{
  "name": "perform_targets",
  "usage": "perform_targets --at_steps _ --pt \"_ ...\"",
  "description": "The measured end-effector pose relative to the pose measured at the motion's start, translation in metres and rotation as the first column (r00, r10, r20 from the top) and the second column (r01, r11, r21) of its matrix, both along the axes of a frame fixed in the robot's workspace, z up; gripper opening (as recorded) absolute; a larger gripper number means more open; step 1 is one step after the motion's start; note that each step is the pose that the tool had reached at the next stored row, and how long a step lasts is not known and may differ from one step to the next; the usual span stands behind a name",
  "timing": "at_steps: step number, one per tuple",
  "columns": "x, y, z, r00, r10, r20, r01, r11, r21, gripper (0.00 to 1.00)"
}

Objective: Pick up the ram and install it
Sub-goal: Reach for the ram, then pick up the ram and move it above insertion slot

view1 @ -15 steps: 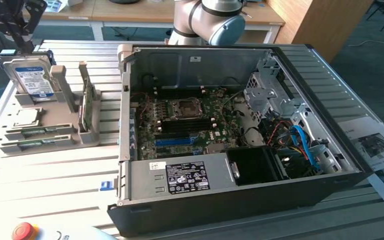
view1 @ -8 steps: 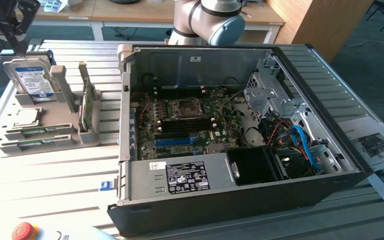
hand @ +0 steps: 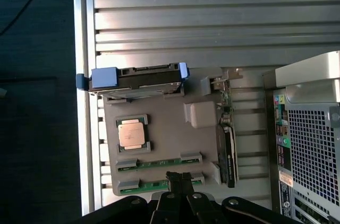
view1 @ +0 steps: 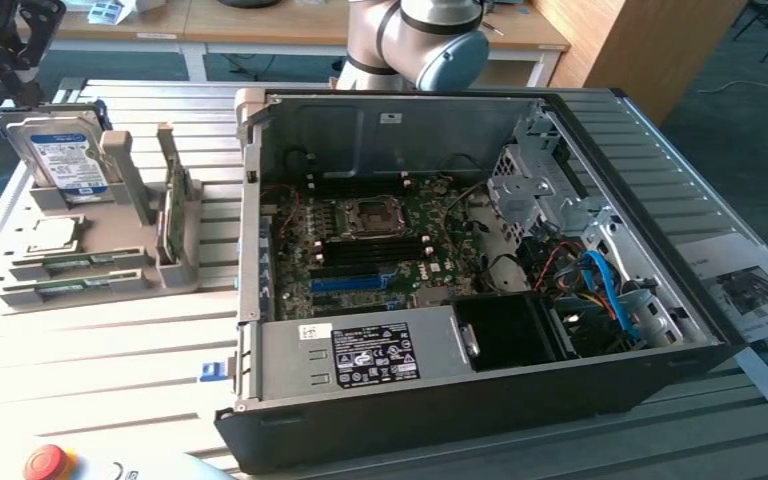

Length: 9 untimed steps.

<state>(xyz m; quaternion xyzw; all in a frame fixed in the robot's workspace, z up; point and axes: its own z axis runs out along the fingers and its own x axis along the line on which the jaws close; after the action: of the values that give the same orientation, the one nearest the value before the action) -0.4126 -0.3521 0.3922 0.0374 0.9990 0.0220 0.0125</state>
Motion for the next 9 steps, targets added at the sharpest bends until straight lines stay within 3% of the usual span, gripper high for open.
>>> perform_targets --at_steps 9 --pt "0.0 0.0 0.0 1.0 0.0 -0.0001 0.0 1.0 0.0 0.11"
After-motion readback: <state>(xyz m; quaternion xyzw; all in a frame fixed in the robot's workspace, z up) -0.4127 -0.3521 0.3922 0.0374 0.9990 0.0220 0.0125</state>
